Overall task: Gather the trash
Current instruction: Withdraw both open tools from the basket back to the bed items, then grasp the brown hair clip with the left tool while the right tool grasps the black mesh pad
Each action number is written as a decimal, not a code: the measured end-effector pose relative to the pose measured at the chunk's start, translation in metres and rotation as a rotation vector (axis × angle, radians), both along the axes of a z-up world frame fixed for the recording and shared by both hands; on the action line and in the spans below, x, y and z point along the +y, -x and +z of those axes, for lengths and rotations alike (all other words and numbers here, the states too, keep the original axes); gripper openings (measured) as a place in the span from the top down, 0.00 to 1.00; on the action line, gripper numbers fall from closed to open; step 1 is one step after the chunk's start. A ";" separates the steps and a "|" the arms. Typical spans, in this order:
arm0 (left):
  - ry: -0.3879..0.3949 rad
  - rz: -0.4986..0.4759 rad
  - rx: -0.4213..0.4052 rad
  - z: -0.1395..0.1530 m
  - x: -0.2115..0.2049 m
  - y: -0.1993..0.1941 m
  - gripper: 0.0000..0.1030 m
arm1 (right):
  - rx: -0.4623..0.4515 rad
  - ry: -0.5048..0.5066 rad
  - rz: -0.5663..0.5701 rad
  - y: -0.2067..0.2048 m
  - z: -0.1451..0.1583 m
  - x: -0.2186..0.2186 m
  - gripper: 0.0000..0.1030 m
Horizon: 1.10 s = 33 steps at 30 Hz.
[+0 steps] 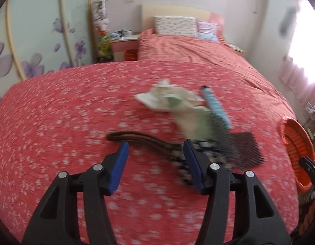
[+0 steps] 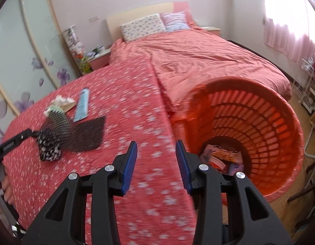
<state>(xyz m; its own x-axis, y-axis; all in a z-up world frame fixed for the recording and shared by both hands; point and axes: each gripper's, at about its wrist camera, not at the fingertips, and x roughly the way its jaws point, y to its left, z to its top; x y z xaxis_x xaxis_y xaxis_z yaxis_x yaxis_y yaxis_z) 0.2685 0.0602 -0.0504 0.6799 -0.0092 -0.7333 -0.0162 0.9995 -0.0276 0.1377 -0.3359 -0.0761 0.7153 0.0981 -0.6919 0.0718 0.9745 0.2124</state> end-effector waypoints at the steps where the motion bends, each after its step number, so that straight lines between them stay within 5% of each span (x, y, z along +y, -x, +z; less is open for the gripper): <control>1: -0.002 0.022 0.006 -0.001 0.009 -0.005 0.43 | 0.003 0.006 0.013 -0.002 0.000 0.007 0.61; 16: -0.069 0.103 0.034 -0.009 0.055 -0.062 0.42 | 0.084 0.049 0.175 -0.059 -0.013 0.115 0.64; 20: -0.081 0.101 0.062 -0.020 0.060 -0.071 0.43 | 0.101 0.113 0.171 -0.061 -0.021 0.123 0.75; 27: -0.057 0.046 0.097 -0.038 0.061 -0.062 0.64 | 0.100 0.110 0.156 -0.056 -0.021 0.117 0.99; 33: -0.050 -0.010 0.077 -0.039 0.063 -0.031 0.70 | 0.092 0.103 0.120 -0.046 -0.018 0.105 1.00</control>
<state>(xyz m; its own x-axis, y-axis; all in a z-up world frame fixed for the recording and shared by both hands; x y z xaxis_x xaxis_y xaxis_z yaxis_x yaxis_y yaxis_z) 0.2996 0.1233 -0.0893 0.6216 0.0221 -0.7830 -0.0061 0.9997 0.0233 0.1840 -0.2313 -0.0943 0.6357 0.1043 -0.7649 -0.0320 0.9935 0.1089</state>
